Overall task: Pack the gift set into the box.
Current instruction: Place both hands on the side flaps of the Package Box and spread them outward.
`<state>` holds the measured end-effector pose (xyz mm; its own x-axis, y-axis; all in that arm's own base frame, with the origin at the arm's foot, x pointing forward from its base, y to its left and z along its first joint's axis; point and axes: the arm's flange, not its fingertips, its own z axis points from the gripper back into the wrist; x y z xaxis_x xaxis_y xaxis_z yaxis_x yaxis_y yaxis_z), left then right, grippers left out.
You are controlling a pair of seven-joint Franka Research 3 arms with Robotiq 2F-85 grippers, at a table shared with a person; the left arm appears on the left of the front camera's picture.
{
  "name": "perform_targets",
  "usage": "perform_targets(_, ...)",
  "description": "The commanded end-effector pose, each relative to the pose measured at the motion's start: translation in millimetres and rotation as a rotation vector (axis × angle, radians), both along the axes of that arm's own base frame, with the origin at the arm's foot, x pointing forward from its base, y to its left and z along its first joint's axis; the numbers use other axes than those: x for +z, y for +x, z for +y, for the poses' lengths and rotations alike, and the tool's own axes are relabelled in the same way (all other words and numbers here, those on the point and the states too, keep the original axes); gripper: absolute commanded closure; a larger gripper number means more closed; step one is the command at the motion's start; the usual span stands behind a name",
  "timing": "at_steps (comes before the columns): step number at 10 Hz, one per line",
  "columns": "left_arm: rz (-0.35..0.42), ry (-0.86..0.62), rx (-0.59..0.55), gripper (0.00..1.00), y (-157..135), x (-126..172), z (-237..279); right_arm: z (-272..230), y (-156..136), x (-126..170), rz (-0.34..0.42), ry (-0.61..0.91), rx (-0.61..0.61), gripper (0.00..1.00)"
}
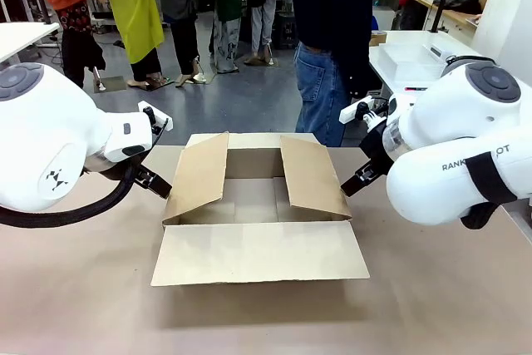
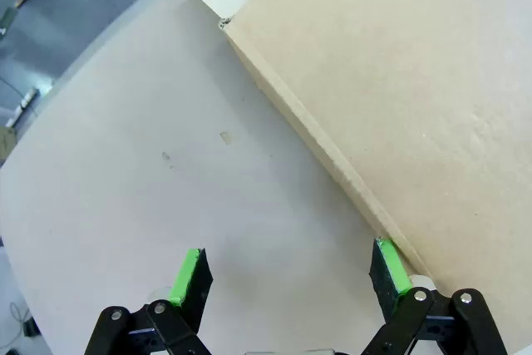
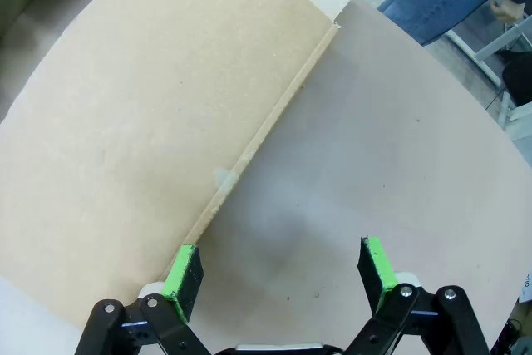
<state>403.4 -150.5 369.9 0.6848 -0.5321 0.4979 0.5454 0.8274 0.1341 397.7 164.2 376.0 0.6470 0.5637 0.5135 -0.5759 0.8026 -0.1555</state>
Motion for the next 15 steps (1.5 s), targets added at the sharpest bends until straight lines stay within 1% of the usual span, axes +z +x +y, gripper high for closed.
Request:
perform_targets(1, -0.001, 0.000, -0.002, 0.00, -0.3, 0.2, -0.7, 0.4, -0.2, 0.0, 0.000, 0.001, 0.000, 0.00)
perform_targets(5, 0.000, 0.000, 0.000, 0.00, 0.0, 0.0, 0.0, 0.0, 0.0, 0.0, 0.000, 0.000, 0.000, 0.00)
perform_targets(6, -0.040, -0.036, -0.016, 0.00, -10.3, 33.7, 19.4, -18.4, -8.1, 30.5, -0.020, 0.032, -0.001, 0.00)
perform_targets(7, -0.070, -0.022, 0.012, 0.00, -26.9, 77.8, 51.4, -50.8, -22.5, 76.8, 0.011, 0.133, 0.007, 0.00)
perform_targets(8, -0.077, -0.056, -0.031, 0.00, -46.3, 118.4, 79.9, -80.2, -43.8, 113.6, 0.117, 0.194, 0.064, 0.00)
perform_targets(9, -0.130, -0.138, 0.000, 0.00, -61.0, 147.2, 104.2, -115.2, -65.4, 135.0, 0.163, 0.270, 0.113, 0.00)
perform_targets(10, -0.140, -0.180, -0.020, 0.00, -73.2, 160.2, 119.8, -153.7, -82.2, 143.3, 0.202, 0.348, 0.060, 0.00)
perform_targets(11, -0.085, -0.285, -0.158, 0.00, -77.0, 159.5, 141.9, -199.4, -98.7, 138.8, 0.215, 0.465, -0.002, 0.00)
perform_targets(12, -0.001, -0.406, -0.249, 0.00, -70.1, 146.1, 170.4, -240.3, -107.2, 125.3, 0.237, 0.589, -0.070, 0.00)
perform_targets(13, 0.110, -0.571, -0.333, 0.00, -59.6, 120.5, 203.4, -274.0, -111.0, 104.2, 0.263, 0.687, -0.138, 0.00)
perform_targets(14, 0.169, -0.746, -0.358, 0.00, -51.1, 88.1, 237.1, -307.1, -110.2, 81.8, 0.277, 0.833, -0.193, 0.00)
perform_targets(15, 0.229, -0.953, -0.337, 0.00, -43.3, 46.2, 268.1, -335.8, -107.1, 60.3, 0.226, 1.049, -0.234, 0.00)
